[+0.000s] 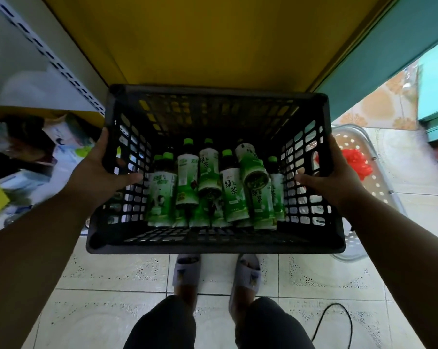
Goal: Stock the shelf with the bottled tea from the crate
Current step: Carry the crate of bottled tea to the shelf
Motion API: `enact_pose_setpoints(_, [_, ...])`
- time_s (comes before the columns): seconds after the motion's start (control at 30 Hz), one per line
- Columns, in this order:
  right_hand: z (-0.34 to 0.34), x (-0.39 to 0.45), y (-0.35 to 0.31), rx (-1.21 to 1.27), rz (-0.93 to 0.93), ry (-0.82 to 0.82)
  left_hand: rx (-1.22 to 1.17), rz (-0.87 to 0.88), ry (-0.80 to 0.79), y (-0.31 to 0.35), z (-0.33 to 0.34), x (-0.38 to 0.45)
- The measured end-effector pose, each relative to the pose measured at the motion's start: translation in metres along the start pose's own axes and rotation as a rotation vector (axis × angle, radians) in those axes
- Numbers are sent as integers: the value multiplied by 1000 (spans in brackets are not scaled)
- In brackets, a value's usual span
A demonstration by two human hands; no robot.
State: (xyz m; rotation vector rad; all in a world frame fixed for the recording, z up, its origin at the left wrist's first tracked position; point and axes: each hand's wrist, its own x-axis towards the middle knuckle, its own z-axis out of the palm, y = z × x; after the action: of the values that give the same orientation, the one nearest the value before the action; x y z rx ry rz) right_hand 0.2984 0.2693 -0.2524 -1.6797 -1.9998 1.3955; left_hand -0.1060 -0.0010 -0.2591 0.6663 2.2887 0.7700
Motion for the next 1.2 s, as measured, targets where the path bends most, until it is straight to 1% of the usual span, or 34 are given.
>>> enact_pose_setpoints(0.1, [-2, -9, -1, 51, -14, 21, -38, -13, 30, 0, 2, -12])
enact_pose_setpoints(0.2, [-18, -30, -15, 74, -46, 14, -90, -21, 69, 7, -4, -41])
enact_pose_setpoints(0.3, [-46, -64, -41, 75, -59, -8, -138, -11, 70, 25, -23, -82])
enact_pose_setpoints(0.5, [-107, -143, -81, 16, -121, 10, -199, -30, 81, 67, -60, -191])
enact_pose_setpoints(0.63, [-148, -176, -99, -43, -193, -58, -210, -82, 141, 90, -70, -279])
enact_pose_setpoints(0.73, [-174, -194, -115, -58, -268, -184, -239, -145, 254, 100, -69, -347])
enact_pose_setpoints(0.8, [-181, -203, -127, -109, -303, -240, -244, -166, 323, 100, -69, -385])
enact_pose_setpoints(0.9, [-177, -227, -153, -169, -355, -262, -332, -225, 416, 88, -72, -447])
enact_pose_setpoints(0.97, [-164, -243, -172, -194, -392, -312, -372, -267, 469, 74, -75, -485])
enact_pose_setpoints(1.07, [-131, -274, -202, -255, -495, -419, -424, -335, 608, 52, -88, -546])
enact_pose_setpoints(1.2, [-67, -328, -242, -299, -540, -548, -444, -422, 765, 7, -111, -624])
